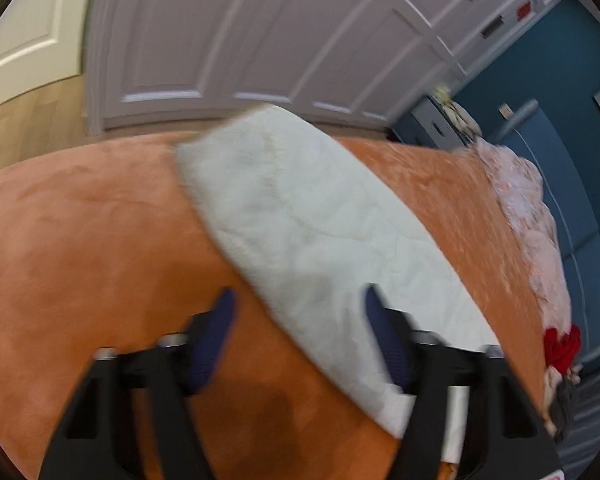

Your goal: Fold large clothes

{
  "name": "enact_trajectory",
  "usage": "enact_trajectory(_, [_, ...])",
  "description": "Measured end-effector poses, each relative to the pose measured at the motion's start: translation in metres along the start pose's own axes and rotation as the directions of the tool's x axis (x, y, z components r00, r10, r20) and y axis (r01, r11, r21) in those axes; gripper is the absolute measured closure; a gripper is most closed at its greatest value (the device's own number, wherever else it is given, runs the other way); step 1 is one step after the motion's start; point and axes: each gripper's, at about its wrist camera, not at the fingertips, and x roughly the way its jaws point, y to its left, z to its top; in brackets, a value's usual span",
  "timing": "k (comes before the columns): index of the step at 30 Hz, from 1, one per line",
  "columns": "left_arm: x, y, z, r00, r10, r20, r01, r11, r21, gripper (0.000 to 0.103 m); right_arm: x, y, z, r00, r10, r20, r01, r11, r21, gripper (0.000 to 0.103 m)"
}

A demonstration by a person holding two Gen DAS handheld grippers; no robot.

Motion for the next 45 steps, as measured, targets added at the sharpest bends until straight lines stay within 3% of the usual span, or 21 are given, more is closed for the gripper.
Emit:
enact_trajectory(1, [0.003,-0.008,0.001,1.000,0.004,-0.021,-0.003,1.000,0.021,0.085,-0.004,-0.001,-0.001,1.000,-0.001,0.008,0.001,1.000,0.010,0.049])
enact_trajectory(3, [-0.006,-0.020,0.003,1.000,-0.016,-0.008,0.017,0.998,0.065,0.096,-0.018,-0.008,-0.006,1.000,0.015,0.025,-0.017,0.998,0.060,0.042])
enact_trajectory(7, [-0.042,-0.074,0.005,0.995,-0.083,0.059,0.068,0.974,0.216,0.099,-0.046,-0.025,-0.017,0.998,0.027,0.061,-0.036,0.989,0.146,0.042])
enact_trajectory(9, [-0.074,-0.117,-0.005,0.985,-0.148,0.084,0.112,0.937,0.330,0.099,-0.059,-0.032,-0.021,0.997,0.032,0.075,-0.044,0.984,0.170,0.042])
enact_trajectory(12, [-0.122,-0.186,-0.038,0.961,-0.262,0.088,0.182,0.842,0.508,0.099,-0.074,-0.040,-0.027,0.997,0.031,0.072,-0.044,0.981,0.187,0.042])
enact_trajectory(13, [-0.140,-0.214,-0.058,0.947,-0.313,0.072,0.220,0.794,0.566,0.099,-0.078,-0.041,-0.028,0.997,0.033,0.070,-0.046,0.981,0.189,0.042])
enact_trajectory(17, [-0.176,-0.280,-0.132,0.900,-0.432,-0.059,0.360,0.659,0.660,0.099,-0.095,-0.048,-0.037,0.996,0.046,0.076,-0.059,0.982,0.182,0.041])
enact_trajectory(21, [-0.188,-0.323,-0.229,0.854,-0.462,-0.240,0.485,0.536,0.691,0.098,-0.108,-0.055,-0.042,0.995,0.052,0.087,-0.065,0.985,0.157,0.040])
enact_trajectory(22, [-0.185,-0.331,-0.260,0.843,-0.446,-0.300,0.515,0.513,0.687,0.096,-0.109,-0.057,-0.043,0.995,0.053,0.088,-0.067,0.985,0.158,0.039])
enact_trajectory(23, [-0.180,-0.335,-0.278,0.841,-0.424,-0.337,0.529,0.511,0.678,0.096,-0.110,-0.061,-0.044,0.994,0.061,0.087,-0.075,0.984,0.164,0.039])
enact_trajectory(24, [-0.172,-0.337,-0.295,0.837,-0.399,-0.375,0.543,0.515,0.663,0.093,-0.111,-0.063,-0.045,0.994,0.066,0.085,-0.080,0.983,0.168,0.039])
enact_trajectory(27, [-0.141,-0.332,-0.342,0.800,-0.332,-0.500,0.592,0.576,0.563,0.061,-0.112,-0.073,-0.048,0.994,0.076,0.078,-0.090,0.978,0.189,0.037])
enact_trajectory(29, [-0.133,-0.322,-0.352,0.775,-0.339,-0.533,0.613,0.608,0.504,0.058,-0.113,-0.079,-0.049,0.994,0.078,0.078,-0.093,0.975,0.203,0.036])
enact_trajectory(31, [-0.129,-0.309,-0.349,0.747,-0.355,-0.562,0.632,0.644,0.432,0.048,-0.112,-0.083,-0.049,0.993,0.083,0.080,-0.099,0.971,0.216,0.036])
enact_trajectory(33, [-0.130,-0.296,-0.333,0.734,-0.391,-0.555,0.638,0.677,0.367,0.044,-0.110,-0.090,-0.046,0.992,0.089,0.085,-0.106,0.966,0.234,0.036])
enact_trajectory(35, [-0.128,-0.278,-0.306,0.749,-0.408,-0.522,0.616,0.720,0.321,0.042,-0.107,-0.094,-0.041,0.991,0.095,0.092,-0.115,0.963,0.243,0.033])
enact_trajectory(37, [-0.117,-0.264,-0.279,0.777,-0.401,-0.485,0.572,0.771,0.279,0.041,-0.101,-0.097,-0.031,0.990,0.100,0.104,-0.122,0.962,0.244,0.032])
enact_trajectory(39, [-0.096,-0.240,-0.246,0.816,-0.364,-0.448,0.498,0.837,0.227,0.041,-0.094,-0.104,-0.017,0.988,0.090,0.127,-0.121,0.957,0.262,0.032])
enact_trajectory(41, [-0.074,-0.218,-0.224,0.841,-0.331,-0.428,0.432,0.887,0.163,0.041,-0.088,-0.115,-0.007,0.986,0.094,0.141,-0.133,0.943,0.305,0.032])
enact_trajectory(45, [-0.040,-0.188,-0.187,0.874,-0.298,-0.384,0.347,0.935,0.066,0.041,-0.064,-0.140,0.020,0.983,0.101,0.150,-0.154,0.905,0.397,0.032])
